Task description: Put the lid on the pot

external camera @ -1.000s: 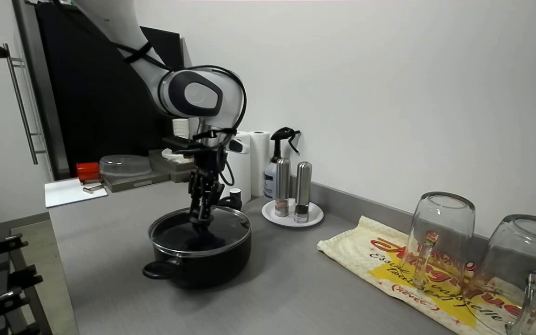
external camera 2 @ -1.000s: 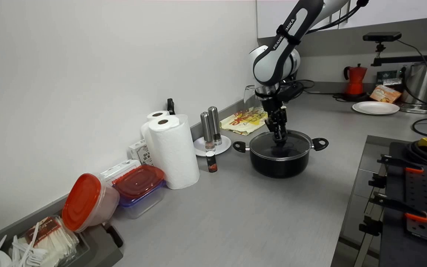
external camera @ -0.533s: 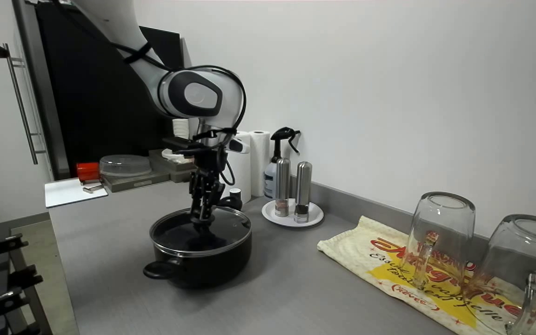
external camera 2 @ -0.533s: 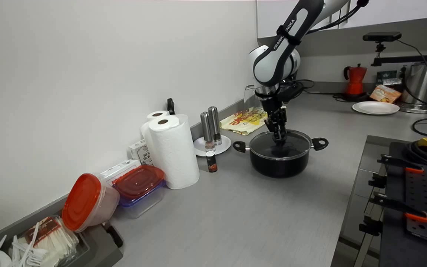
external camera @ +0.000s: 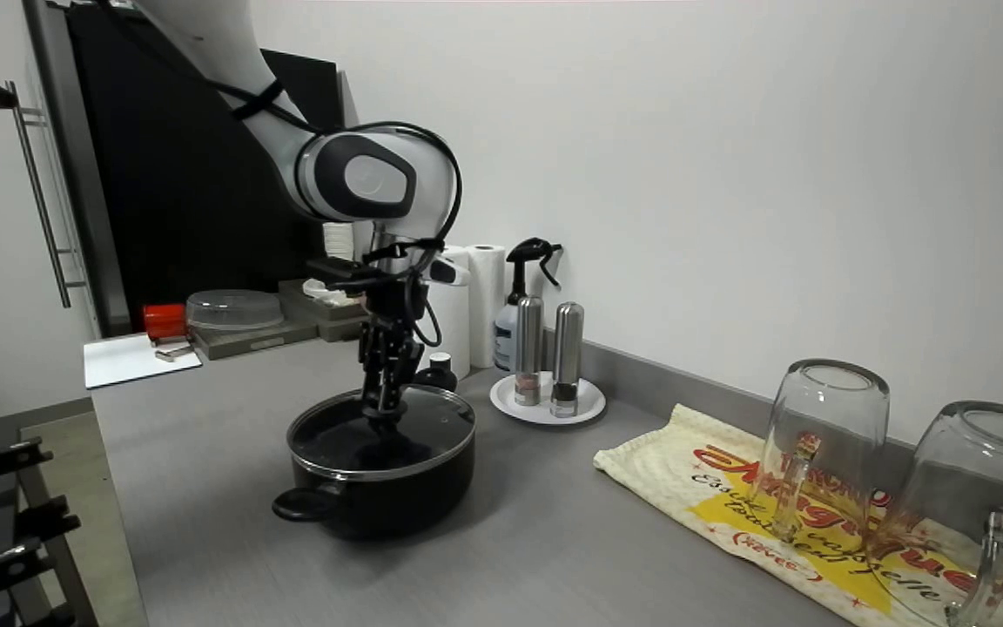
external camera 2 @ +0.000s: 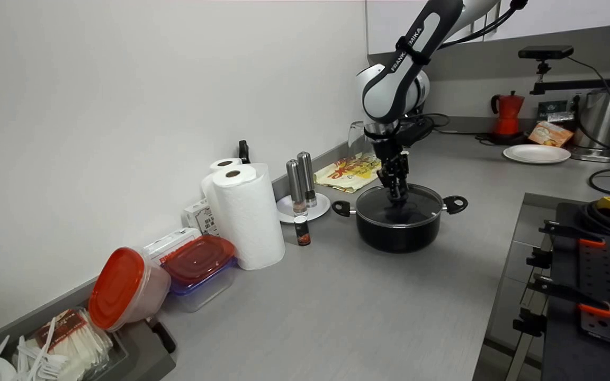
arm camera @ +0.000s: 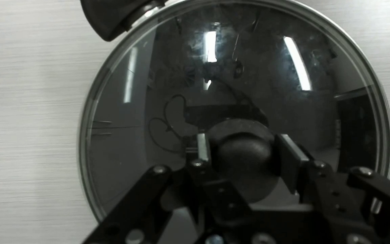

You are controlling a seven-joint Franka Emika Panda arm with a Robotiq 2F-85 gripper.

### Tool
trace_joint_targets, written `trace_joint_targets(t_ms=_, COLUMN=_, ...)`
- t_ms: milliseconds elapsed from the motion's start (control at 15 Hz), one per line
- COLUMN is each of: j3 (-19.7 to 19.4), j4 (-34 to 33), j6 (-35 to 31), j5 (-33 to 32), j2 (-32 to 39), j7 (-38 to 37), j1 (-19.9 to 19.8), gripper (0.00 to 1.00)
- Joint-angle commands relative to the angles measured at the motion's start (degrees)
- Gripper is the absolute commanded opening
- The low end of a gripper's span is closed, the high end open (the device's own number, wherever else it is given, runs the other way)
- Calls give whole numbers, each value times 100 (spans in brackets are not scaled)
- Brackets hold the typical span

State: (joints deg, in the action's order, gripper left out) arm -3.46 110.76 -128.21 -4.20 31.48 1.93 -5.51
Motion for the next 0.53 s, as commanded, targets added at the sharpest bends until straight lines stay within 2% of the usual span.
trace_joint_targets(t_ms=0, j3=-1, j4=85, j6=-24, j5=93, j2=-126, j7=-29, j1=14, gripper=25)
trace_joint_targets(t_ms=467, j3=21, j4=168, j6=-242, j5=261, j2=-125, j7=-200, j1=1, gripper=25)
